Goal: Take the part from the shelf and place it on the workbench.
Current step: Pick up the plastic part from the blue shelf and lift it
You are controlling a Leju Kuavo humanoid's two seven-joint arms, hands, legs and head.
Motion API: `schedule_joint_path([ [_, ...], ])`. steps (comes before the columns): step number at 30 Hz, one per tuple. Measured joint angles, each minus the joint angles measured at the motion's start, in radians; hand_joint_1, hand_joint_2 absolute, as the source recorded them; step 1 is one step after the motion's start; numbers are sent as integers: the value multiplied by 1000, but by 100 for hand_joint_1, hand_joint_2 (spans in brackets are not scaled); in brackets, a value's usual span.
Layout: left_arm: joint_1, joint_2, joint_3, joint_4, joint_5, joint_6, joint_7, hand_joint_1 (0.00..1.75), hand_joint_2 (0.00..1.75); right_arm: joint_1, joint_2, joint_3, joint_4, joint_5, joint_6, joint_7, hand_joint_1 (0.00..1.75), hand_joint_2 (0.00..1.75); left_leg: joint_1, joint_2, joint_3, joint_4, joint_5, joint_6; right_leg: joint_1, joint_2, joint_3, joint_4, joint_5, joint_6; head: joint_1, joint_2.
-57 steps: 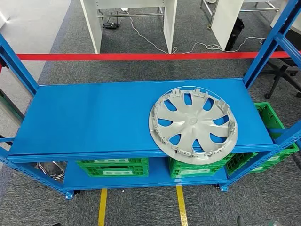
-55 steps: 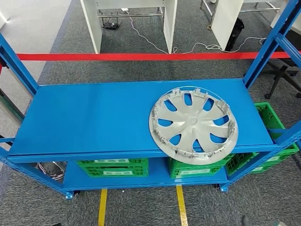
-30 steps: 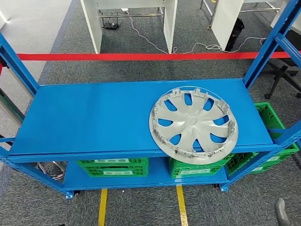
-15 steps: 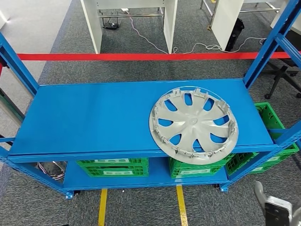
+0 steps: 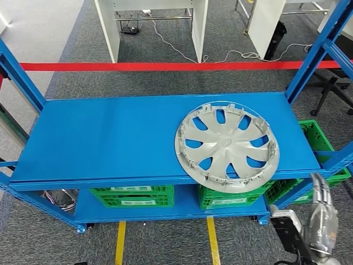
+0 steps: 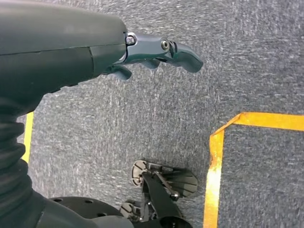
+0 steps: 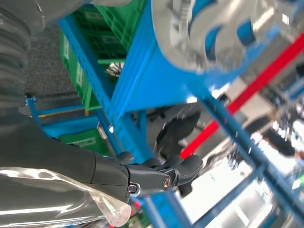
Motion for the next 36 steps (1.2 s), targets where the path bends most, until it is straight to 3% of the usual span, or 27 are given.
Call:
schedule_joint_path([
  [10,-17,0,-77,3,-38,-17,33,0,175,-79,-185,139,6,-1,193,206,0,175,0,0,0,0,0,0,0,0,5,0,0,0,0,0],
  [17,-35,0,-135,4,-73,-31,67,0,175,-178,-282,200,52,-55,342,309,0,175,0,0,0,1,1,0,0,0,7,0,1,1,0,0],
  [25,-43,-1,-166,4,-91,-34,86,0,175,-238,-323,239,94,-46,414,347,0,175,0,0,0,1,1,0,0,1,9,0,1,2,0,0],
  [36,-50,-3,-191,4,-91,-40,110,0,175,-363,-333,312,165,169,458,411,0,175,0,0,0,1,1,0,0,1,8,1,2,2,0,0],
])
